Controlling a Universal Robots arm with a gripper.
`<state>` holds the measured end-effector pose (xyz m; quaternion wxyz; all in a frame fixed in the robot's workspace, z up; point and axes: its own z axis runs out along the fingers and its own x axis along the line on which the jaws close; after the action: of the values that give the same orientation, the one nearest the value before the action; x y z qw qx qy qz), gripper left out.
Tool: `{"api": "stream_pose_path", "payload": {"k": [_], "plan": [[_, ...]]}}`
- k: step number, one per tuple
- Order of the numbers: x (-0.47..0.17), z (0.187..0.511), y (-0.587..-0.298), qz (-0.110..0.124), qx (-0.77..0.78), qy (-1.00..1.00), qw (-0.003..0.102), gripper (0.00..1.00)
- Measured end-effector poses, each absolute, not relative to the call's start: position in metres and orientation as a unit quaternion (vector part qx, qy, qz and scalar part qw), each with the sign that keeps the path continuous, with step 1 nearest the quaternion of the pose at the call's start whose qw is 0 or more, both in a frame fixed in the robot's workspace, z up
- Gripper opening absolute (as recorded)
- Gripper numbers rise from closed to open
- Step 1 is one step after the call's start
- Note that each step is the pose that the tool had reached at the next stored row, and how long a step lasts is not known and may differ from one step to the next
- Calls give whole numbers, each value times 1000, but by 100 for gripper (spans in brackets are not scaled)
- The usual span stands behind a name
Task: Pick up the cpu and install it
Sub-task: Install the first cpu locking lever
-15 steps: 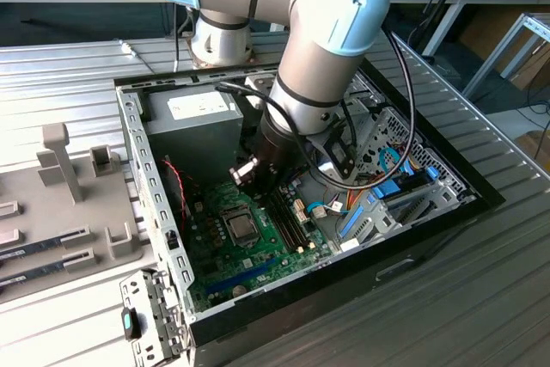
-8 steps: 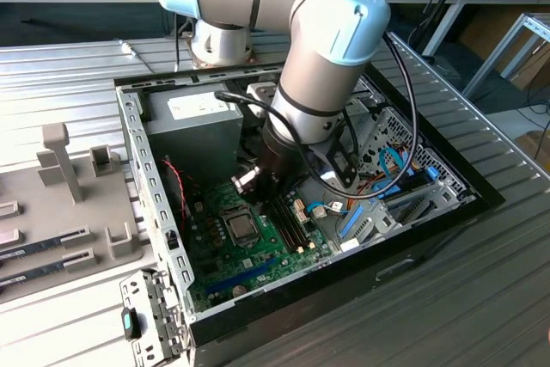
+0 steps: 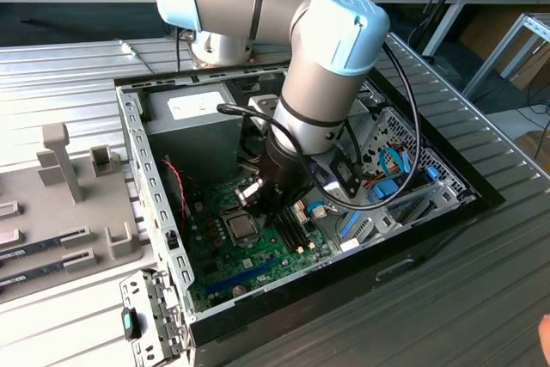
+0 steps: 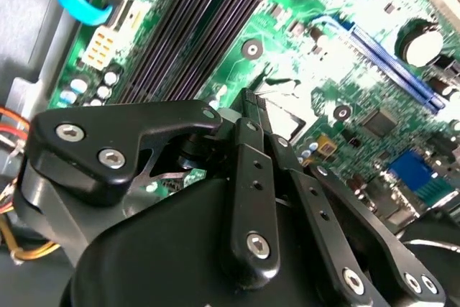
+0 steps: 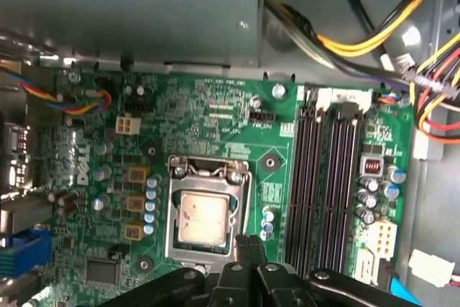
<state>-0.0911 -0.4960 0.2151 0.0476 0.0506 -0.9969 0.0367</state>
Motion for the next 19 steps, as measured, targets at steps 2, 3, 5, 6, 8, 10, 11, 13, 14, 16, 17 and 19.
{"api": "stream_pose_path", "payload": {"k": [2,3,5,6,8,10,11,13,14,16,17,19], "plan": [[-91,214,-497,40,50,-997,48,10],[-91,214,-497,42,50,-997,48,10],[-91,214,-498,43,50,-997,48,10],[-91,213,-498,44,50,-997,48,10],[-91,211,-498,46,50,-997,48,10],[-91,210,-499,50,50,-996,48,10],[-91,209,-499,54,50,-996,48,10],[-90,207,-499,63,49,-996,49,10],[-89,206,-499,68,49,-995,49,10],[-84,203,-499,70,49,-995,49,10],[-83,202,-499,70,49,-995,49,10],[-83,200,-499,68,49,-995,49,10]]}}
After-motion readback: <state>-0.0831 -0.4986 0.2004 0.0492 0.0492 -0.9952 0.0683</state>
